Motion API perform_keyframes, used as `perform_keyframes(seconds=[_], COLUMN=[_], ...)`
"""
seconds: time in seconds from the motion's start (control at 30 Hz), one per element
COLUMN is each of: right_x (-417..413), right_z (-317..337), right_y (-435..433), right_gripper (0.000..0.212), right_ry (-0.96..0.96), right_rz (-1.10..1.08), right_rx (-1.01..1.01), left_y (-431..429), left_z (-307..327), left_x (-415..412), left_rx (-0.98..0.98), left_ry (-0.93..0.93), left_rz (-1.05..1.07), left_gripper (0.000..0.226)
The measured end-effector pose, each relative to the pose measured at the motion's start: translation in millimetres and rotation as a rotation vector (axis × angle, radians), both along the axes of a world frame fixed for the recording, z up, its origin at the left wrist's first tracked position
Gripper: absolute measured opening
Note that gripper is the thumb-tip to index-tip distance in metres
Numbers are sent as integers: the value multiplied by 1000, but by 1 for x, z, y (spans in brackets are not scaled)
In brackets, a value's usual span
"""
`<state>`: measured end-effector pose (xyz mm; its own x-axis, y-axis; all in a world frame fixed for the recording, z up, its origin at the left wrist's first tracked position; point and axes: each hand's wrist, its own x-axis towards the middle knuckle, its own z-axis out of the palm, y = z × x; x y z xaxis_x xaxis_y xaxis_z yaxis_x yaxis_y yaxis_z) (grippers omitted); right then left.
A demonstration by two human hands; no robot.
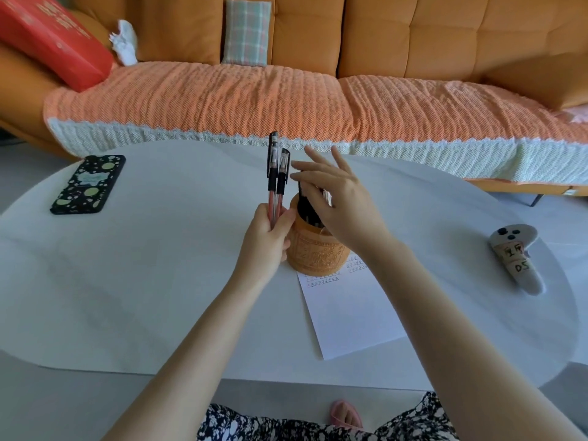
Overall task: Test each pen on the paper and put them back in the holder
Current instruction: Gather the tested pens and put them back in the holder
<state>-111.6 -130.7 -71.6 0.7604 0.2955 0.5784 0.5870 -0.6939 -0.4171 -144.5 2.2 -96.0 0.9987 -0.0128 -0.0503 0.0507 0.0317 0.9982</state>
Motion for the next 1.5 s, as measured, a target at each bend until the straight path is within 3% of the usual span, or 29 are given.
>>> perform_keyframes(seconds=[0.1,0.2,0.33,0.47,0.63,0.8,0.87,1.03,1.3,1.5], right_x=[-6,-12,-16,-19,-28,-29,-29,-31,-30,-22], right_z=[2,15,31,46,52,47,42,36,35,60], right_y=[0,4,10,14,16,11,10,4,-5,-44], right_gripper=[31,37,36,26,25,29,31,24,27,12], right_ry=[48,196,174,309,382,438,459,471,419,227], right_rz=[18,-2,-144,-78,-38,-72,-95,-108,-65,-184], right_rx=[52,260,328,443,505,529,560,635,681,791], left_y=[-1,2,9,7,-3,-9,-10,-11,-12,1], left_z=[0,4,21,40,42,44,41,33,29,23], left_x=[-1,-4,-12,-22,-26,-32,-32,-29,-26,-22], left_rx=[6,-21,-38,-39,13,-50,-62,8,17,-21], left_ry=[-11,-28,-109,-129,-130,-145,-129,-160,-201,-217], left_rz=[13,-4,-89,-277,-270,-266,-219,-108,-86,0], left_gripper=[20,18,15,19,19,50,48,34,31,23])
